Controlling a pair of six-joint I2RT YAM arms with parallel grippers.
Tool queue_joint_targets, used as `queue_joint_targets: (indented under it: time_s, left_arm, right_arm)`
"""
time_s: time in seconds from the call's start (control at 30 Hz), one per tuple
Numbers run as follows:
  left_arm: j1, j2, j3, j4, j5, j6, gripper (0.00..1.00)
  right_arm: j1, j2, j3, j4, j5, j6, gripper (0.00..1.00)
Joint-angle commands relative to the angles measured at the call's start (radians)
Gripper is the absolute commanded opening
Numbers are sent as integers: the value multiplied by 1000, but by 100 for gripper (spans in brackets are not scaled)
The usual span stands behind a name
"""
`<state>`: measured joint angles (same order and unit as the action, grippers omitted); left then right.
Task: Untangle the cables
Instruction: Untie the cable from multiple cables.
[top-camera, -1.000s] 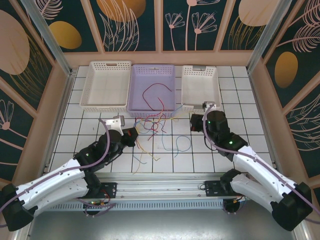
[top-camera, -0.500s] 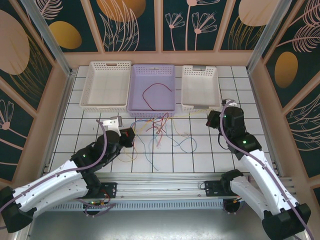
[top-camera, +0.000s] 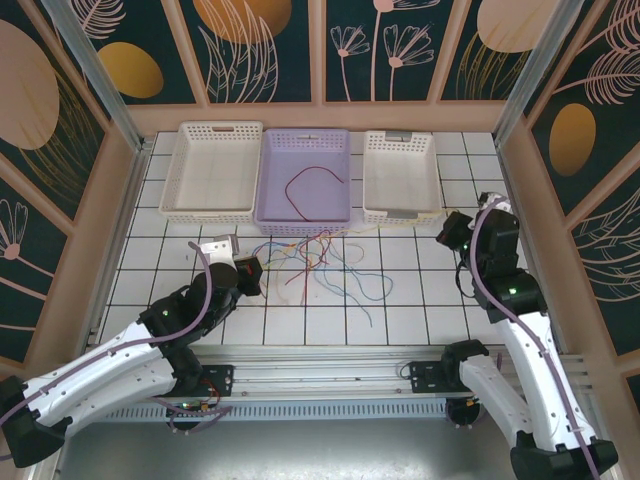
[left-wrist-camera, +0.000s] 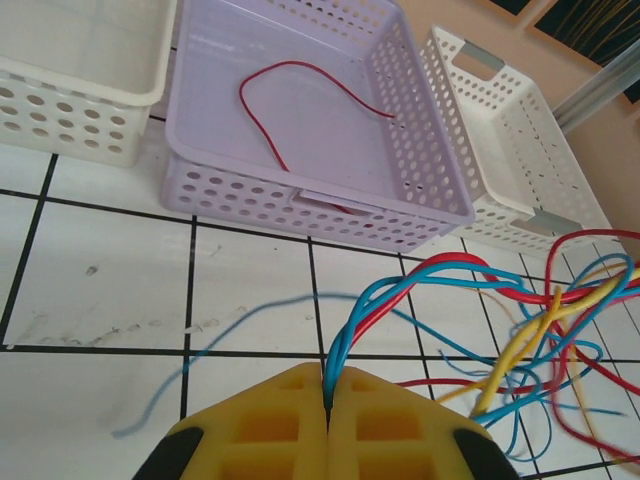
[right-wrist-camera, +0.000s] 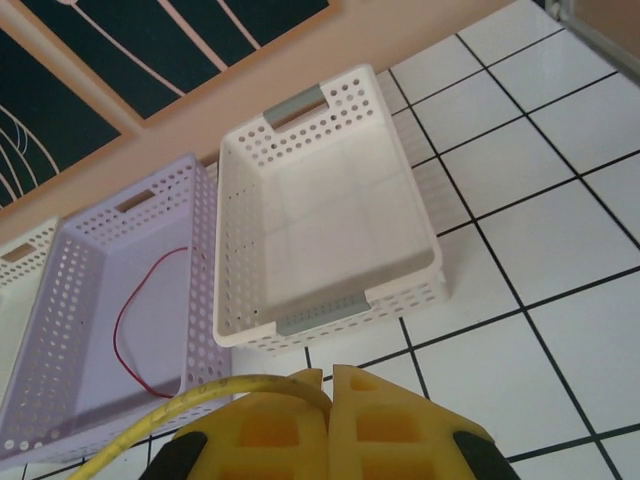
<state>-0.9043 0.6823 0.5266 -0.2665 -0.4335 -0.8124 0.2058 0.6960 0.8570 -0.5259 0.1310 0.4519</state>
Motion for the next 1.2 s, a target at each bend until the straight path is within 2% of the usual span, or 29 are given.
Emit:
queue_joint_targets:
  time_s: [0.0, 0.37, 0.7, 1.07, 1.17]
  left_arm:
    - [8, 0, 13, -74, -98, 4, 0]
    - [8, 21, 11, -123, -150, 1, 0]
    - [8, 45, -3, -114, -157, 3, 0]
    - [9, 52, -26, -165, -210, -32, 0]
    - [10, 47, -29, -165, -216, -36, 0]
  right_arm:
    - [-31, -16, 60, -56, 92, 21, 0]
    - [-46, -34, 233, -145, 224, 9, 0]
    - [-46, 15, 379, -178, 170, -14, 0]
    - [-46, 36, 553, -308, 282, -77, 0]
    - [-43, 33, 590, -342, 278, -83, 0]
